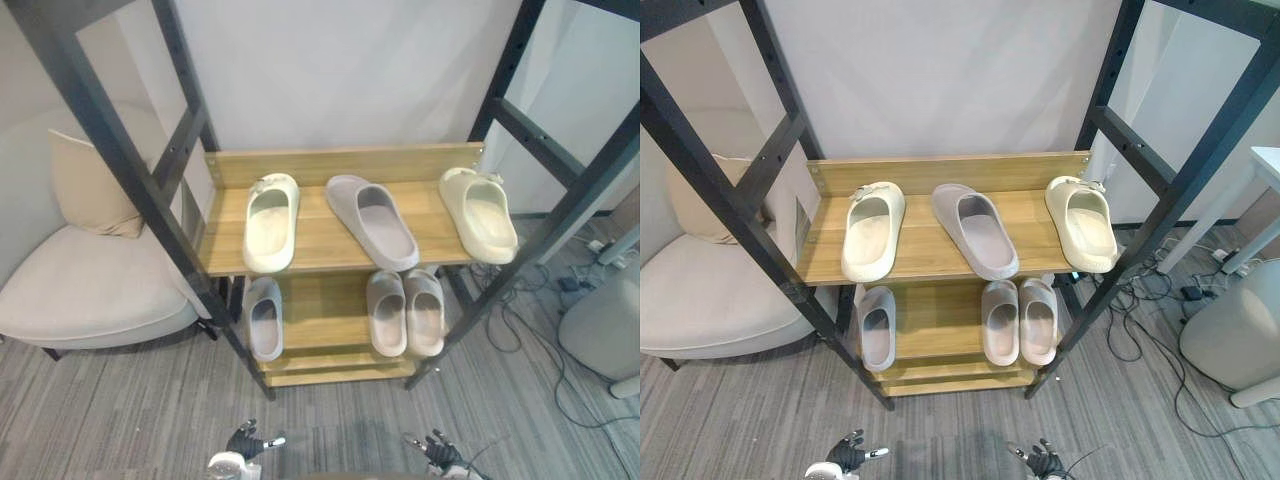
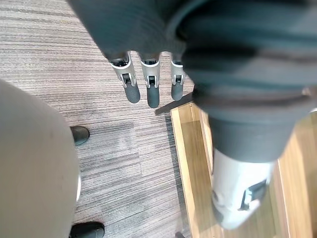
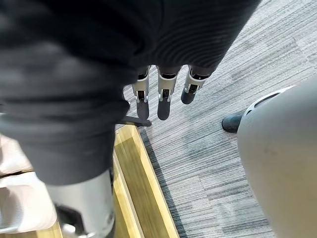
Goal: Organize the slippers on the shoe rack
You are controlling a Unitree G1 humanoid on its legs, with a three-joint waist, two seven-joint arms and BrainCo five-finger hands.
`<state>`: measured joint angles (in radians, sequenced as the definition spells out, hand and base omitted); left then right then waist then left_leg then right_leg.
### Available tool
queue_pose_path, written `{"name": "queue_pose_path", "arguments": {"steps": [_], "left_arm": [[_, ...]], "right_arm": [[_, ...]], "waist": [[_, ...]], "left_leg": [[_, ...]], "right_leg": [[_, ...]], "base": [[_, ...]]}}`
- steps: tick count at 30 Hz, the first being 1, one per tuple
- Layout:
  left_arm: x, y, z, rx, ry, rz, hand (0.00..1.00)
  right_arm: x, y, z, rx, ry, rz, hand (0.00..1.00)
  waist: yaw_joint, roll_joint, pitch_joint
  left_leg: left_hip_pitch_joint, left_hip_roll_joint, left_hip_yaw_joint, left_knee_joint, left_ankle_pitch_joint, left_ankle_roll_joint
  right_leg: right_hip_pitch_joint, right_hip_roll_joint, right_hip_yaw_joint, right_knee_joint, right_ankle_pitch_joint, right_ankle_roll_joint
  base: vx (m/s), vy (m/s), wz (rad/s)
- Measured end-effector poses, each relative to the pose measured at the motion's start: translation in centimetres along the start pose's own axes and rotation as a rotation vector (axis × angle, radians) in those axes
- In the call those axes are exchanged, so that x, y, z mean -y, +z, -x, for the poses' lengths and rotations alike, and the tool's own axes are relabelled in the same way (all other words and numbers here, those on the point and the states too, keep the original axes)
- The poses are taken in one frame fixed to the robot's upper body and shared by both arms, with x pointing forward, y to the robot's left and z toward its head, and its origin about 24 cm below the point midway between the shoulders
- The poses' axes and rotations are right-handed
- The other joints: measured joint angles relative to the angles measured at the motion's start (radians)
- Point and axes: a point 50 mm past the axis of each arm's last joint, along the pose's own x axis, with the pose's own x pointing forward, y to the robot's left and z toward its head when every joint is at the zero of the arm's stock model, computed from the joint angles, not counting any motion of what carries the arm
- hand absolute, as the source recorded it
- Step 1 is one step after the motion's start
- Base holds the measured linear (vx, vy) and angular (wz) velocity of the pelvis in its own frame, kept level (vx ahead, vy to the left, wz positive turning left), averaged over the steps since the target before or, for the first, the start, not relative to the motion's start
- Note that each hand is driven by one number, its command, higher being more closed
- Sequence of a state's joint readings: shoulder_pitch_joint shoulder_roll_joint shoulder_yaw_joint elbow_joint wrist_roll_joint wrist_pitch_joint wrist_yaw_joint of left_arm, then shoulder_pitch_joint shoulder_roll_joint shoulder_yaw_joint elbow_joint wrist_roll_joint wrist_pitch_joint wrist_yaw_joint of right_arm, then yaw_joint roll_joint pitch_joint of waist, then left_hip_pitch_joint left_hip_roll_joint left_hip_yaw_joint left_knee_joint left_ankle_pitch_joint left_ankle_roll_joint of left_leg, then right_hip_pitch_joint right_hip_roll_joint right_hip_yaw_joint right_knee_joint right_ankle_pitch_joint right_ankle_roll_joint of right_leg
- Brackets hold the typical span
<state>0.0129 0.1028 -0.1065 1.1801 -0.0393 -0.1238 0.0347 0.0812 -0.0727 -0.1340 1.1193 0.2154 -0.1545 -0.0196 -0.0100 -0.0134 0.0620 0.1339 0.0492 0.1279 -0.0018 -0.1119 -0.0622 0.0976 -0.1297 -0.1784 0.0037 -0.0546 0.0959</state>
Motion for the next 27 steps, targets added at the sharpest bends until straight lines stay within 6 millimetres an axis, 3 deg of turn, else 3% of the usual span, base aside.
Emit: {"name": "queue_pose_path", "arguments": {"steps": [7,14,18,27], "left_arm": [[-0.2,0.2,0.0,0.005,0.007,-0.002,0.00],[-0.6,0.2,0.0,0.008,0.014,-0.026,0.00],[-0.5,0.2,0.0,0.010,0.009,-0.037,0.00],[-0.2,-0.1,0.1,0.008,-0.012,-0.085,0.00]], "right_arm": [[-0.7,1.3,0.2,0.085,0.027,0.057,0.00],[-1.3,7.5,3.4,0.477,0.049,0.142,0.00],[-0.2,11.6,5.9,0.709,-0.021,0.155,0.00],[0.3,16.6,10.6,1.026,-0.116,0.177,0.00]], "waist": [[-0.002,-0.012,0.005],[-0.024,-0.035,0.003],[-0.033,-0.037,0.001],[-0.046,-0.028,-0.005]], "left_leg": [[0.007,0.005,0.018,-0.018,0.003,-0.004],[0.001,0.001,0.030,-0.018,0.003,-0.004],[-0.008,0.003,0.046,-0.015,0.003,-0.004],[-0.018,0.006,0.058,-0.013,0.003,-0.004]], "right_leg": [[0.002,0.009,0.016,-0.016,0.007,-0.005],[0.000,0.008,0.031,-0.046,0.026,-0.007],[-0.015,0.009,0.047,-0.046,0.034,-0.006],[-0.031,0.012,0.069,-0.054,0.053,-0.001]], "base": [[0.02,-0.019,-0.07],[0.02,-0.003,-0.07],[-0.02,-0.004,-0.09],[-0.04,-0.005,-0.06]]}}
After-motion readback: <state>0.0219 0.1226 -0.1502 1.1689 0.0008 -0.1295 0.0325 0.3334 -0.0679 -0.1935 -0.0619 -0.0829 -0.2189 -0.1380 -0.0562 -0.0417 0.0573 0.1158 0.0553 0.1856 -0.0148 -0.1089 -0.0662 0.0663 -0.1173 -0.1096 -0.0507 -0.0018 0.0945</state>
